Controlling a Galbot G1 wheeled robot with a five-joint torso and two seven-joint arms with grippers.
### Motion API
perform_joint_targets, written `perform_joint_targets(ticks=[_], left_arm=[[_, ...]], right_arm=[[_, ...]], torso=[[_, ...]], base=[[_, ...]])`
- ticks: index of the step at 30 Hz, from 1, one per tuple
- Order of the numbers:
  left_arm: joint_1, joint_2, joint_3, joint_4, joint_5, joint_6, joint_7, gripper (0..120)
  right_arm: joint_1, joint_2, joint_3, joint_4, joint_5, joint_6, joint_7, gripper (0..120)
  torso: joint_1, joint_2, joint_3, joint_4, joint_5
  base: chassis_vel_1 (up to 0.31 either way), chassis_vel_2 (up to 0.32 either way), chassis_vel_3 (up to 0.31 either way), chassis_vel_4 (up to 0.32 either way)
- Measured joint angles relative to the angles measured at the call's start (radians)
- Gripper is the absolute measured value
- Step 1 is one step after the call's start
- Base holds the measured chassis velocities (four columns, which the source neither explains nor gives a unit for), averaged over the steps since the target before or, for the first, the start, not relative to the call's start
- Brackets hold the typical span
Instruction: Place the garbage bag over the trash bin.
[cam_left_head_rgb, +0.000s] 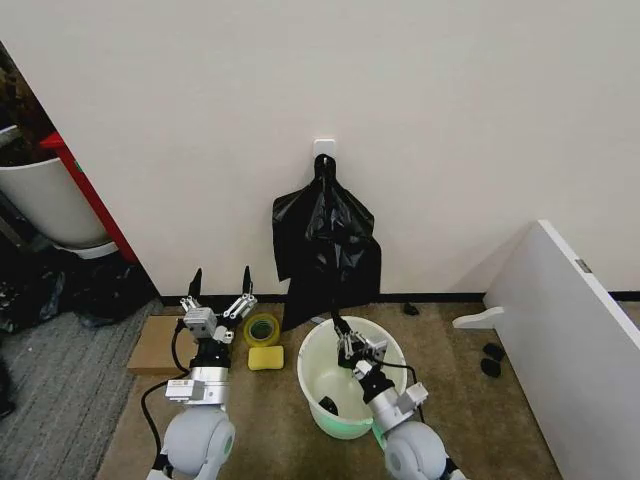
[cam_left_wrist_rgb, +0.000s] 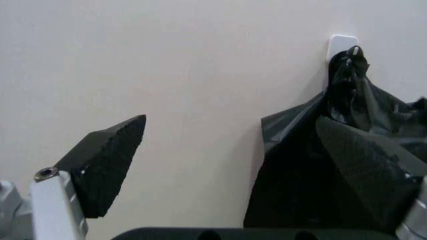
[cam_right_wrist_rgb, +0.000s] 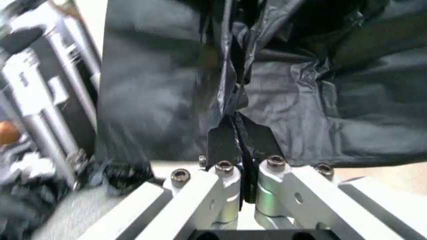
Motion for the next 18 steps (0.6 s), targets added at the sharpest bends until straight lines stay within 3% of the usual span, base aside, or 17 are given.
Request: perform_joint_targets(ticks=[10, 18], left_arm=[[-0.002, 0.003, -0.002, 0.001, -0.007, 0.001, 0.0, 100], [-0.005, -0.001, -0.001, 0.006, -0.003, 0.002, -0.001, 100]], right_arm=[[-0.001, -0.019, 0.076, -0.078, -0.103, 0.094, -0.225, 0], [0.016, -0.008, 0.111, -0.093, -0.119, 0.119, -0.285, 0]], torso=[[0.0, 0.0, 0.0, -0.0002, 0.0], [0.0, 0.0, 0.0, 0.0, 0.0001]], base=[[0.0, 0.0, 0.0, 0.0], [0.0, 0.0, 0.0, 0.0]])
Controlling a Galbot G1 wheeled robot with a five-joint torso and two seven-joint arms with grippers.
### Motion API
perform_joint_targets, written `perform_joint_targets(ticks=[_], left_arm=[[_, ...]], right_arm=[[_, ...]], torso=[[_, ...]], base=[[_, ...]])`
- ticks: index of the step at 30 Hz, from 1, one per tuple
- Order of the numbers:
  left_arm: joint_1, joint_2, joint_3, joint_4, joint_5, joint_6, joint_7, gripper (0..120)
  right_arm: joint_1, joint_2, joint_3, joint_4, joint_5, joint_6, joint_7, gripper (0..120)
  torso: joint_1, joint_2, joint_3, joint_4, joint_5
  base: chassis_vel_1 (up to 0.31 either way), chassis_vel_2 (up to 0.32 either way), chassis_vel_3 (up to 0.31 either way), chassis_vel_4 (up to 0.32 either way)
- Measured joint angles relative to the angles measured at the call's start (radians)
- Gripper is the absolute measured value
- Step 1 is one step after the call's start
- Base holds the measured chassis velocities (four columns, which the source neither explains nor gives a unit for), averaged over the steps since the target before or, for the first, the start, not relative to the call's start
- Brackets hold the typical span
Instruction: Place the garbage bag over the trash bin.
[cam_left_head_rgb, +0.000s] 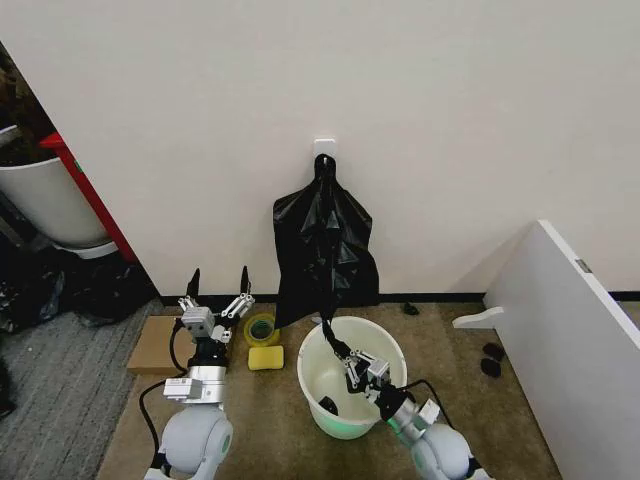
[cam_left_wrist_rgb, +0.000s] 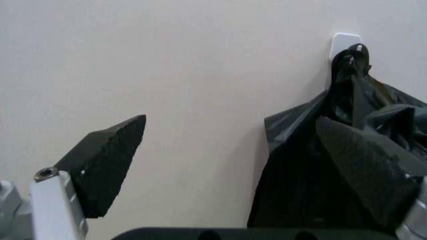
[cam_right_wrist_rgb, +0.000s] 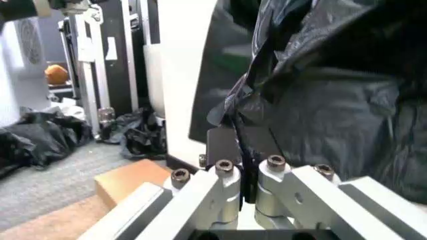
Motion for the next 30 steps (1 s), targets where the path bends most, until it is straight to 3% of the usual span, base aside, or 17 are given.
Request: perform_joint_targets(ticks=[7, 12, 14, 17, 19, 22, 27, 30], left_arm=[[0.0, -0.004, 0.0, 0.004, 0.006, 0.0, 0.0, 100], [0.0, -0.008, 0.001, 0.008, 0.013, 0.0, 0.0, 100], [-0.001, -0.009, 0.002, 0.008, 0.014, 0.0, 0.0, 100], [-0.001, -0.011, 0.003, 0.013, 0.02, -0.001, 0.001, 100], [0.001, -0.011, 0.004, 0.016, 0.026, -0.002, 0.001, 100], [0.001, -0.012, 0.004, 0.018, 0.028, -0.002, 0.001, 100], [0.0, -0.012, 0.003, 0.025, 0.03, -0.002, -0.001, 100], [-0.001, -0.01, 0.0, 0.025, 0.03, -0.002, -0.003, 100]], right_arm=[[0.021, 0.001, 0.066, -0.01, 0.035, 0.056, -0.102, 22], [0.037, -0.011, 0.113, 0.035, 0.225, 0.066, -0.269, 43], [0.037, -0.014, 0.112, 0.054, 0.222, 0.066, -0.218, 49], [0.056, -0.007, 0.049, 0.101, 0.044, 0.038, 0.191, 62], [0.084, 0.009, 0.002, 0.087, -0.085, 0.019, 0.333, 69], [0.109, 0.019, -0.034, 0.065, -0.14, 0.006, 0.393, 75], [0.225, 0.069, -0.16, -0.032, -0.307, -0.073, 0.583, 98], [0.272, 0.095, -0.196, -0.072, -0.334, -0.12, 0.645, 100]], torso=[[0.0, 0.0, 0.0, 0.0, 0.0001], [0.0, 0.0, 0.0, 0.0, -0.0001], [0.0, 0.0, 0.0, -0.0001, -0.0001], [0.0, 0.0, 0.0, -0.0001, -0.0003], [0.0, 0.0, 0.0, 0.0, -0.0002], [0.0, 0.0, 0.0, -0.0001, -0.0003], [0.0, 0.0, 0.0, 0.0, -0.0004], [0.0, 0.0, 0.0, 0.0, -0.0004]], base=[[0.0, 0.0, 0.0, 0.0], [0.0, 0.0, 0.0, 0.0], [0.0, 0.0, 0.0, 0.0], [0.0, 0.0, 0.0, 0.0], [0.0, 0.0, 0.0, 0.0], [0.0, 0.0, 0.0, 0.0], [0.0, 0.0, 0.0, 0.0], [0.0, 0.0, 0.0, 0.0]])
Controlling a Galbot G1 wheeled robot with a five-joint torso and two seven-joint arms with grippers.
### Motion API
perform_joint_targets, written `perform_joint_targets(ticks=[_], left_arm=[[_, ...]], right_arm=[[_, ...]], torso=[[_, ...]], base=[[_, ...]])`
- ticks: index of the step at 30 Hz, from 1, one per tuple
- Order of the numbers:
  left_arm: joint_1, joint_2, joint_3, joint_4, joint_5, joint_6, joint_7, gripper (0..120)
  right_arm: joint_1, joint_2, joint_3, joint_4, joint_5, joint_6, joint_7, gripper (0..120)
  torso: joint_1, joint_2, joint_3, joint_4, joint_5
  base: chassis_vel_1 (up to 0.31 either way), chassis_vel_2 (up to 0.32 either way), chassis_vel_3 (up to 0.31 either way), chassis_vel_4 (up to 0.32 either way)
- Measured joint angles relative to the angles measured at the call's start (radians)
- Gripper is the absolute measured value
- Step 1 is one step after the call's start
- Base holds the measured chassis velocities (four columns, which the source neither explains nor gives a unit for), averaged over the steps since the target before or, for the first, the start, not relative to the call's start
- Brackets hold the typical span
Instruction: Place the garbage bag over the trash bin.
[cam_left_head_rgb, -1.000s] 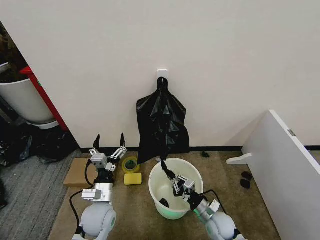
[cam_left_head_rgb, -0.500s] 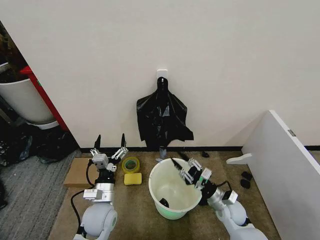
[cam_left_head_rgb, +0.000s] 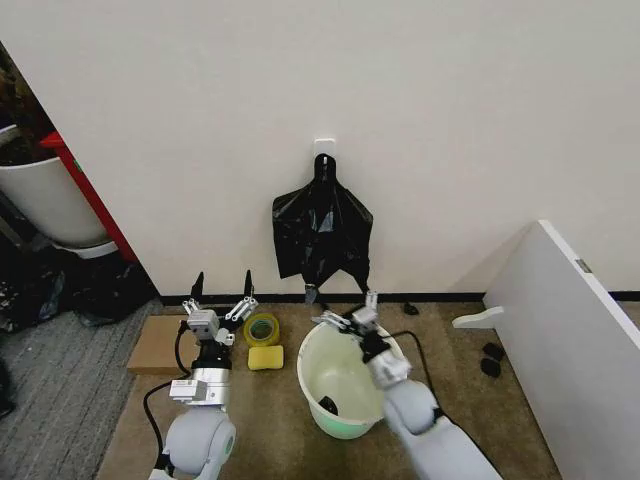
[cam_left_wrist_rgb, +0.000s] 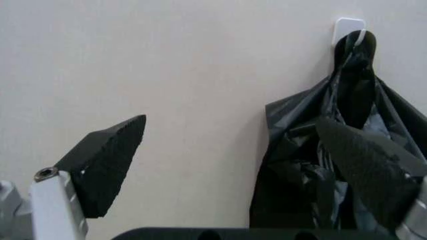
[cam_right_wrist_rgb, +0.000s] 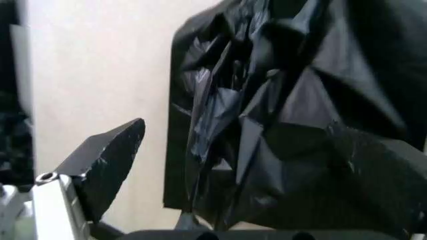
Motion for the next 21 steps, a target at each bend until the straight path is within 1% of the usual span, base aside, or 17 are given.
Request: perform_joint_targets(ticks=[2, 3, 4, 5, 8, 10, 11, 12, 17, 19, 20, 21], left_arm=[[0.0, 0.003, -0.006, -0.001, -0.002, 0.001, -0.004, 100], [0.0, 0.006, -0.009, -0.002, -0.003, 0.001, -0.008, 100], [0.0, 0.007, -0.011, -0.002, -0.004, 0.001, -0.01, 100], [0.0, 0.007, -0.011, -0.002, -0.004, 0.001, -0.01, 100], [-0.001, 0.011, -0.017, 0.002, -0.008, 0.002, -0.017, 100], [-0.001, 0.011, -0.018, 0.007, -0.009, 0.002, -0.021, 100], [-0.001, 0.011, -0.018, 0.009, -0.009, 0.002, -0.023, 100], [-0.001, 0.011, -0.018, 0.009, -0.009, 0.002, -0.023, 100], [-0.01, 0.006, -0.012, 0.023, -0.009, 0.002, -0.024, 100], [-0.013, 0.003, -0.008, 0.027, -0.007, 0.002, -0.024, 100], [-0.013, 0.003, -0.008, 0.027, -0.007, 0.002, -0.024, 100], [-0.015, 0.002, -0.006, 0.028, -0.006, 0.002, -0.024, 100]], right_arm=[[0.049, 0.034, -0.026, -0.043, -0.02, -0.036, 0.043, 99], [0.067, 0.045, -0.037, -0.057, -0.026, -0.053, 0.06, 97], [0.078, 0.053, -0.044, -0.065, -0.029, -0.066, 0.071, 94], [0.078, 0.053, -0.044, -0.065, -0.029, -0.066, 0.071, 94], [0.119, 0.08, -0.062, -0.103, -0.055, -0.115, 0.125, 79], [0.138, 0.089, -0.055, -0.131, -0.096, -0.132, 0.154, 72], [0.144, 0.091, -0.049, -0.143, -0.117, -0.136, 0.164, 67], [0.144, 0.091, -0.049, -0.143, -0.117, -0.136, 0.164, 67], [0.155, 0.094, -0.021, -0.169, -0.157, -0.141, 0.185, 46], [0.155, 0.094, -0.011, -0.17, -0.158, -0.141, 0.185, 36], [0.155, 0.094, -0.011, -0.17, -0.158, -0.141, 0.185, 36], [0.155, 0.093, -0.006, -0.17, -0.158, -0.141, 0.185, 32]], torso=[[0.0, 0.0, 0.0, 0.0, 0.0], [0.0, 0.0, 0.0, 0.0001, 0.0], [0.0, 0.0, 0.0, 0.0, 0.0], [0.0, 0.0, 0.0, 0.0, 0.0], [0.0, 0.0, 0.0, 0.0001, 0.0], [0.0, 0.0, 0.0, 0.0001, 0.0], [0.0, 0.0, 0.0, 0.0, 0.0], [0.0, 0.0, 0.0, 0.0, 0.0], [0.0, 0.0, 0.0, -0.0001, 0.0], [0.0, 0.0, 0.0, -0.0001, 0.0], [0.0, 0.0, 0.0, -0.0001, 0.0], [0.0, 0.0, 0.0, -0.0001, 0.0]], base=[[0.0, 0.0, 0.0, 0.0], [0.0, 0.0, 0.0, 0.0], [0.0, 0.0, 0.0, 0.0], [0.0, 0.0, 0.0, 0.0], [0.0, 0.0, 0.0, 0.0], [0.0, 0.0, 0.0, 0.0], [0.0, 0.0, 0.0, 0.0], [0.0, 0.0, 0.0, 0.0], [0.0, 0.0, 0.0, 0.0], [0.0, 0.0, 0.0, 0.0], [0.0, 0.0, 0.0, 0.0], [0.0, 0.0, 0.0, 0.0]])
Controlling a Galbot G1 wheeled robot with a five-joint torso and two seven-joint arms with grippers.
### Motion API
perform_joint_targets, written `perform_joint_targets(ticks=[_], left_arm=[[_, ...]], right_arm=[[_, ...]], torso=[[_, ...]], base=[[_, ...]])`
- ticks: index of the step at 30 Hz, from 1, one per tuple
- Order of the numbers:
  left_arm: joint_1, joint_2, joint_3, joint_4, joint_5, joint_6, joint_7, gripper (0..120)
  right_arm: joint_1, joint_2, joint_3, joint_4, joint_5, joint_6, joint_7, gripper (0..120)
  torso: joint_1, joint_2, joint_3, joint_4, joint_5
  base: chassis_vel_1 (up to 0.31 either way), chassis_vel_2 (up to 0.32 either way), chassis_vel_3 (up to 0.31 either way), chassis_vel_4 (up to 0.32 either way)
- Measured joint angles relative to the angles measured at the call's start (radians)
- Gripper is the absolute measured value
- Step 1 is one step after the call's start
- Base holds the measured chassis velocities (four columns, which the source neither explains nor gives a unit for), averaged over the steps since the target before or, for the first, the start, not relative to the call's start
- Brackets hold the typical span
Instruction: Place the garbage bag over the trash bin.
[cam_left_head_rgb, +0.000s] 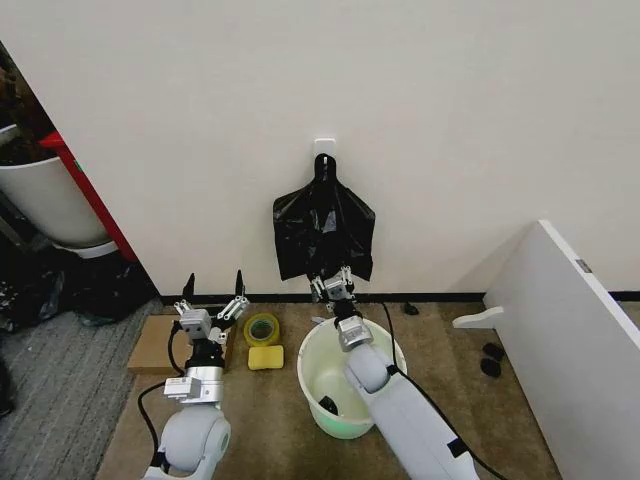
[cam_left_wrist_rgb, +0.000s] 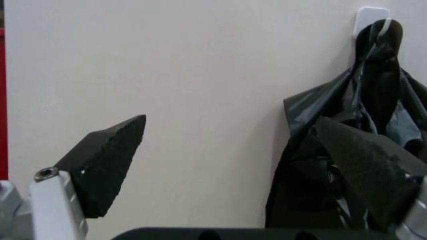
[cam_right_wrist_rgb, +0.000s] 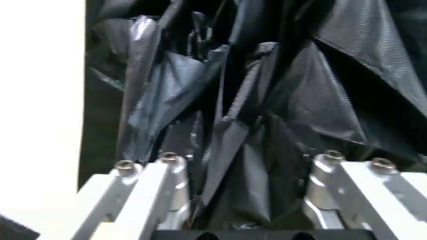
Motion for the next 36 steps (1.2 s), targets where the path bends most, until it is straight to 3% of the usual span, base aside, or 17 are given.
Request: perform_joint_targets(ticks=[9, 17, 22, 23, 28, 30, 32, 36], left_arm=[[-0.006, 0.001, 0.006, -0.003, 0.006, -0.001, 0.001, 100], [-0.047, 0.062, 0.032, 0.01, 0.034, -0.022, 0.045, 100], [-0.167, 0.165, 0.063, 0.107, 0.119, -0.071, 0.133, 100], [-0.167, 0.165, 0.063, 0.107, 0.119, -0.071, 0.133, 100], [-0.379, 0.269, 0.098, 0.262, 0.239, -0.081, 0.167, 100], [-0.392, 0.275, 0.103, 0.271, 0.246, -0.083, 0.169, 100], [-0.49, 0.316, 0.172, 0.336, 0.304, -0.113, 0.212, 100], [-0.586, 0.342, 0.264, 0.387, 0.353, -0.18, 0.31, 100]], right_arm=[[-0.019, -0.013, 0.022, 0.023, 0.063, 0.029, -0.042, 0], [-0.072, -0.054, 0.034, 0.163, 0.392, 0.097, -0.176, 0], [-0.113, -0.08, 0.059, 0.255, 0.596, 0.149, -0.299, 0], [-0.113, -0.08, 0.059, 0.255, 0.596, 0.149, -0.299, 0], [-0.142, -0.093, 0.08, 0.287, 0.659, 0.185, -0.401, 0], [-0.144, -0.093, 0.081, 0.289, 0.662, 0.187, -0.407, 0], [-0.155, -0.092, 0.085, 0.298, 0.671, 0.193, -0.432, 0], [-0.16, -0.081, 0.087, 0.298, 0.664, 0.194, -0.44, 0]], torso=[[0.0, 0.0, 0.0, 0.0001, 0.0002], [0.0, 0.0, 0.0, 0.0002, 0.0003], [0.0, 0.0, 0.0, -0.0002, 0.0], [0.0, 0.0, 0.0, -0.0002, 0.0], [0.0, 0.0, 0.0, -0.0002, 0.0004], [0.0, 0.0, 0.0, -0.0001, 0.0006], [0.0, 0.0, 0.0, 0.0002, 0.0001], [0.0, 0.0, 0.0, -0.0001, 0.0002]], base=[[0.0, 0.0, 0.0, 0.0], [0.0, 0.0, 0.0, 0.0], [0.0, 0.0, 0.0, 0.0], [0.0, 0.0, 0.0, 0.0], [0.0, 0.0, 0.0, 0.0], [0.0, 0.0, 0.0, 0.0], [0.0, 0.0, 0.0, 0.0], [0.0, 0.0, 0.0, 0.0]])
